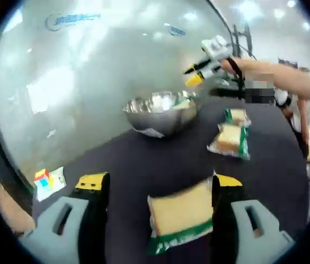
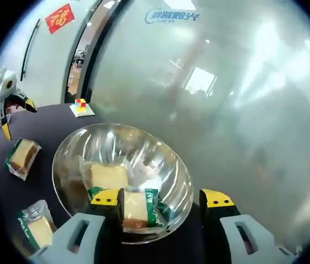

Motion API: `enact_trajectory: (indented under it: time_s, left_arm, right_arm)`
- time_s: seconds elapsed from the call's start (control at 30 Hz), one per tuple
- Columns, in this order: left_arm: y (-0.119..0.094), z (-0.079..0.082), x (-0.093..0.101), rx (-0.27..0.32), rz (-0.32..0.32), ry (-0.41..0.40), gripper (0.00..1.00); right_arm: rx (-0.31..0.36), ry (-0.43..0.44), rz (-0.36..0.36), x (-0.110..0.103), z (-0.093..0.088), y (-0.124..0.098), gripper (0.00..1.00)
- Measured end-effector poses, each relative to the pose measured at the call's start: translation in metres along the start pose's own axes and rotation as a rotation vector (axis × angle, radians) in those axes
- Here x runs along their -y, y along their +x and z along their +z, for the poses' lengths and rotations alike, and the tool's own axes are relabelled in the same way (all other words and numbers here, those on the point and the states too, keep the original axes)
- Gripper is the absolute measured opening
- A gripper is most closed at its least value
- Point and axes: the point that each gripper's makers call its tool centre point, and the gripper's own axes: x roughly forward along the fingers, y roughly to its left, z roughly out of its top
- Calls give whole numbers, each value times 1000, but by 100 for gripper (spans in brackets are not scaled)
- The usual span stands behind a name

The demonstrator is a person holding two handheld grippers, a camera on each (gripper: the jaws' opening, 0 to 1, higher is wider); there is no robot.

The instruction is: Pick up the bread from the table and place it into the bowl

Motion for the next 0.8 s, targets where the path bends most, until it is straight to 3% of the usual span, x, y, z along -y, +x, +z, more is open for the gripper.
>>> enact_trajectory:
  time_s: [0.07,0.13,0.2,0.27,0.4,0.5,0.57,0.67,0.7,0.8]
  left_arm:
    - [0,-15,12,-62,-24,23,73]
    - [3,-30,22,-162,-67,148,77]
    - [9,-31,26,-199,-107,225,76]
    - [10,-25,32,-213,-127,274,76]
    - [12,-15,47,-255,-168,445,78]
    - [6,-22,61,-322,-235,491,72]
    - [-3,-40,69,-426,-318,571,71]
    - [8,-47,76,-437,-353,641,74]
    - [15,-50,69,-449,-360,671,76]
    - [24,-57,70,-479,-396,690,77]
  right_arm:
    - [-3,-17,10,-3,-1,1,51]
    - [-6,-55,4,-5,-2,1,51]
    - [2,-107,-16,-7,-2,-1,47]
    - [2,-105,-13,-13,-3,-5,45]
    - [29,-97,-5,-19,-3,-14,45]
    - [33,-108,-2,-24,-6,-19,44]
    - [27,-127,5,-25,-12,-22,43]
    - [21,-141,39,-31,-18,-25,44]
    - [30,-139,58,-35,-17,-27,44]
    - [29,-133,94,-41,-21,-28,43]
